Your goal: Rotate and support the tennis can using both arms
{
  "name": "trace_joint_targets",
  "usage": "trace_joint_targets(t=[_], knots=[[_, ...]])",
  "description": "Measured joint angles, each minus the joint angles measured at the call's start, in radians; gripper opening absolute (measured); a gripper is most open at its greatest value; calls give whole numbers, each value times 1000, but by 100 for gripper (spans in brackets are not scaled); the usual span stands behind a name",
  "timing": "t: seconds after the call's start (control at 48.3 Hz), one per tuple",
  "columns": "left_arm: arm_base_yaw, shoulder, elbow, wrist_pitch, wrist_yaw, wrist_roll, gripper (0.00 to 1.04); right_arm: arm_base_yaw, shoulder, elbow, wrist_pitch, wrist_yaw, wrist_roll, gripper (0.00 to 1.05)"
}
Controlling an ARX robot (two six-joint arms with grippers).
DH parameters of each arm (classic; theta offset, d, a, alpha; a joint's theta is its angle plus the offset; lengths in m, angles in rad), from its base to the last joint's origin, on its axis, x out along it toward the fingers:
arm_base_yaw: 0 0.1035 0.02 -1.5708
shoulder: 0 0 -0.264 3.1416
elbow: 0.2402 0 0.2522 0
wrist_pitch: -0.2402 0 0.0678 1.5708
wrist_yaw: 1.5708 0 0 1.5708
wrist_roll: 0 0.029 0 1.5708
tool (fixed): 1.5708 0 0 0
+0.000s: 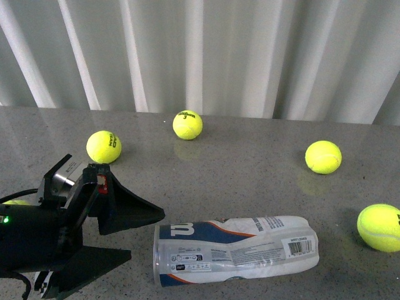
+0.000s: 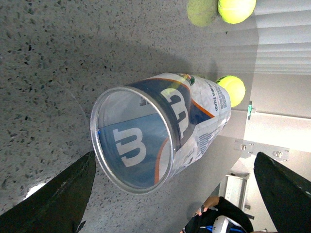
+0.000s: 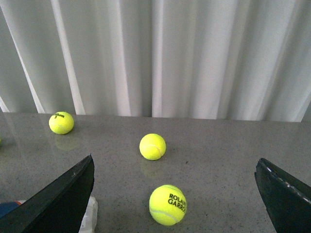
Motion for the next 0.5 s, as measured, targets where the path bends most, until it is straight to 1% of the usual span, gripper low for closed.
trace_joint_targets(t=[0.228, 0.497], knots=[[-38, 53, 13, 60, 10, -67, 98, 0, 0, 0, 0, 0, 0, 98], [-63, 103, 23, 121, 29, -142, 98, 0, 0, 0, 0, 0, 0, 98]])
